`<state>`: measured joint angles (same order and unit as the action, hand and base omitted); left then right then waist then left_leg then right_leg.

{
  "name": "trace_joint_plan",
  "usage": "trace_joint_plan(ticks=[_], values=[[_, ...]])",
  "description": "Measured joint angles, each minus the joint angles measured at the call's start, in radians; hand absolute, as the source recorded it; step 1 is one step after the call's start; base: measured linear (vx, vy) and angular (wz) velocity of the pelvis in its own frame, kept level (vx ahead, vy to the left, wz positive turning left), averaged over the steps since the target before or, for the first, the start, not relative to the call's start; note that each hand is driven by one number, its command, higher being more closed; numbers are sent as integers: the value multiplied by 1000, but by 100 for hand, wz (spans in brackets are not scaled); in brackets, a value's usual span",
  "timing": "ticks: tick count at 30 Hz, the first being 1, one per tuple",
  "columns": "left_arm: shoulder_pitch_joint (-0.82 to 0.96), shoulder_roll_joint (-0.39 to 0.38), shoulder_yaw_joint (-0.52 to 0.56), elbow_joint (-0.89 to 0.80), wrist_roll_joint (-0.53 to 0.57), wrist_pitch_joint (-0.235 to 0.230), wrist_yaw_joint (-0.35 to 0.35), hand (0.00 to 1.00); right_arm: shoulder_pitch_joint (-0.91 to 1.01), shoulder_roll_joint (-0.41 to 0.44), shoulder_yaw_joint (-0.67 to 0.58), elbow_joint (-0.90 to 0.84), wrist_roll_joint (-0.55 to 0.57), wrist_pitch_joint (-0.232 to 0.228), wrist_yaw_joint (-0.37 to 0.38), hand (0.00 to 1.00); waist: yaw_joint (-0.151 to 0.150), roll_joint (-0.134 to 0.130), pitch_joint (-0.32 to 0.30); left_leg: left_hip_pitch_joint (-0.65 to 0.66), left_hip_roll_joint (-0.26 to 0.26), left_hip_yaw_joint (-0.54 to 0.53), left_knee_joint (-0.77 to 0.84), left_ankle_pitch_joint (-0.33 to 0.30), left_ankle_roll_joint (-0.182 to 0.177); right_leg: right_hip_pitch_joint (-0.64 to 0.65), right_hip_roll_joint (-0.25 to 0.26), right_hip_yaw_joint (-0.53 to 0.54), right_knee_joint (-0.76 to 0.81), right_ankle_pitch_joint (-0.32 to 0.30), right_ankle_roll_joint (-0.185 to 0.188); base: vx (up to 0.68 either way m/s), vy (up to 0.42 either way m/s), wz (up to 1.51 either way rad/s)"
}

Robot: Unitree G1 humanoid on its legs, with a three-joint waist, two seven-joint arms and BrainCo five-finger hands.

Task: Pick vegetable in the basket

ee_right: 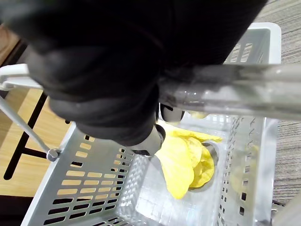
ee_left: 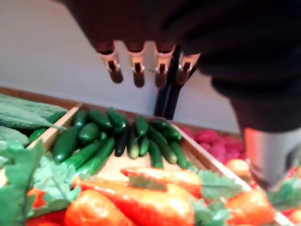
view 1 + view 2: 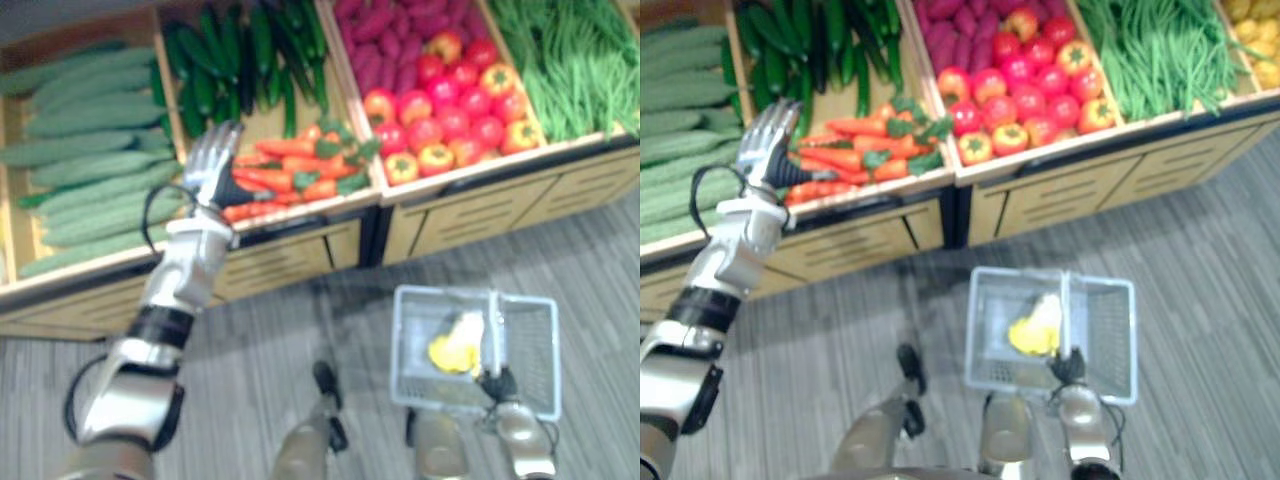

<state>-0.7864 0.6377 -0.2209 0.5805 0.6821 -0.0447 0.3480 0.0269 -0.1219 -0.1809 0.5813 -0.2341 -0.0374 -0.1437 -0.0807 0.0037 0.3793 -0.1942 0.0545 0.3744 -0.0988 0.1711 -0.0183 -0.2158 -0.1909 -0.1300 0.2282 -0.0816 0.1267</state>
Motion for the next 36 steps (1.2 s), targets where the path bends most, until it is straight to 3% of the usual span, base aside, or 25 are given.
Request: trace_joint_plan(ticks=[6,15,16,20,27,36], values=[[-144,14,-32,154,0,27,1,0,-41,-3,39,-28,24,-21,-24,100,-2,-10,67,-55,4,16,1,20,4,-76,4,17,24,-2,-3,62,-44,-5],[-240,16,-56,269,-1,49,3,0,-79,-3,84,-28,87,-50,-57,100,-26,-24,93,-140,12,28,1,30,-7,-179,16,38,36,3,-9,41,-23,-4],[-245,18,-56,270,-1,50,6,100,-83,-3,87,-28,88,-53,-58,100,-26,-26,98,-143,14,29,1,31,-9,-183,17,41,35,3,-10,21,-37,-10],[-275,28,-52,277,-2,49,41,100,-105,0,120,-38,97,-62,-66,100,-24,-31,109,-173,29,53,1,31,-9,-221,31,58,28,16,-17,18,-29,-14],[-313,32,-25,277,6,50,41,100,-106,1,156,-78,104,-75,-63,100,-24,-31,112,-195,46,85,-5,23,-20,-252,42,83,11,32,-17,22,-14,-13],[-306,3,-57,278,47,73,27,100,-35,1,159,-143,118,-76,-55,100,-10,-28,113,-135,45,91,1,29,-15,-187,38,74,7,32,-17,56,-12,0]])
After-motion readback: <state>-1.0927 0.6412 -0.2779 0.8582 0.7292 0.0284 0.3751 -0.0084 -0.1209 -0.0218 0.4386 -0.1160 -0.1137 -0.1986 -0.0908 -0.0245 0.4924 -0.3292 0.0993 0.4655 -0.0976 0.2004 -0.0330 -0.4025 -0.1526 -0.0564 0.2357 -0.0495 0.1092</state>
